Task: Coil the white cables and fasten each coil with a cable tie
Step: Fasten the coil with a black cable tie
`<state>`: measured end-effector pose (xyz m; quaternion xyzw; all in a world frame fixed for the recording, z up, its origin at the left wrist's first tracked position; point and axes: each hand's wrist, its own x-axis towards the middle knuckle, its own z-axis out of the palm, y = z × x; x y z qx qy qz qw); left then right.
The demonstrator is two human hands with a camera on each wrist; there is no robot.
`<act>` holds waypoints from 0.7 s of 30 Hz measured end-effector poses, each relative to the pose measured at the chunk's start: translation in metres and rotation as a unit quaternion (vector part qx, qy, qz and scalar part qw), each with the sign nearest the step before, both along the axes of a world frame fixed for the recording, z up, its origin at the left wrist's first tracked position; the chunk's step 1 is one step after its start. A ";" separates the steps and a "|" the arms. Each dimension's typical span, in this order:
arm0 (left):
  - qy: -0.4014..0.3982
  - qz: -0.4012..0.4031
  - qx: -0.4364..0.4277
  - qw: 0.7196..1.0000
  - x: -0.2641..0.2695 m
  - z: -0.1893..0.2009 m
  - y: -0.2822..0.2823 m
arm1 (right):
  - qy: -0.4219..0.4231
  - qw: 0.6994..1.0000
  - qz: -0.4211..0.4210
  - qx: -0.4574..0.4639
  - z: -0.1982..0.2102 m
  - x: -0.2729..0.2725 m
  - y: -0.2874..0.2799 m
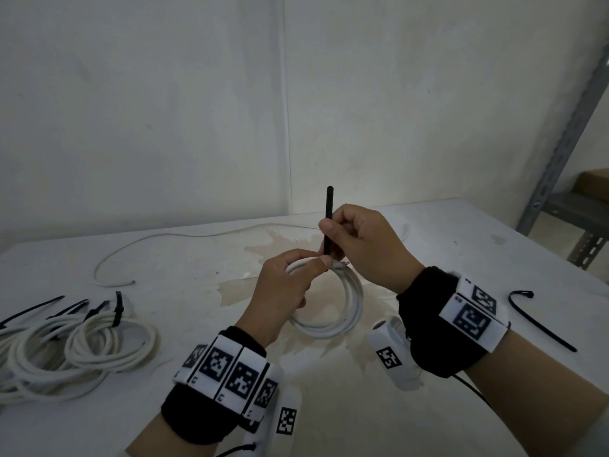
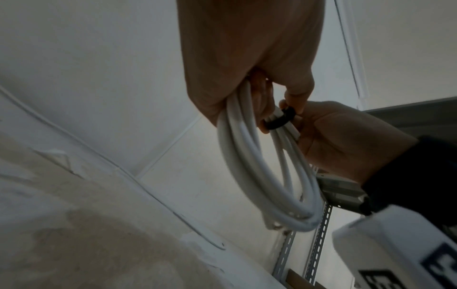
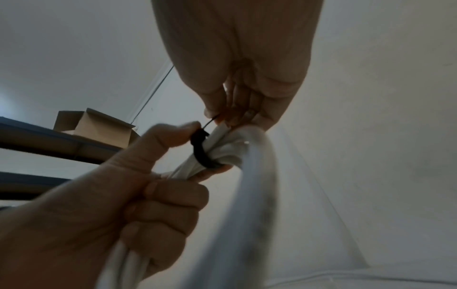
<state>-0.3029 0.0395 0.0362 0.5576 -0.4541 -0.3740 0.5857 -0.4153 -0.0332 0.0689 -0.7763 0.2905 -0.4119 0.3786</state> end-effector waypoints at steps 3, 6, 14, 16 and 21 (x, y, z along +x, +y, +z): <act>-0.006 -0.010 -0.002 1.000 -0.002 0.000 0.000 | 0.004 0.999 -0.042 -0.018 -0.002 0.002 -0.003; -0.028 -0.014 0.000 0.999 0.004 0.001 0.002 | -0.011 0.999 -0.037 0.012 -0.005 0.005 -0.002; 0.051 0.022 -0.008 0.998 0.032 0.004 0.005 | 0.041 0.996 0.067 0.049 -0.022 0.013 0.013; 0.098 0.032 -0.013 0.995 0.038 0.005 0.007 | 0.056 0.991 0.086 0.087 -0.032 0.017 0.021; 0.079 0.061 0.012 0.995 0.057 0.002 0.024 | -0.043 0.985 0.069 0.152 -0.038 0.038 0.027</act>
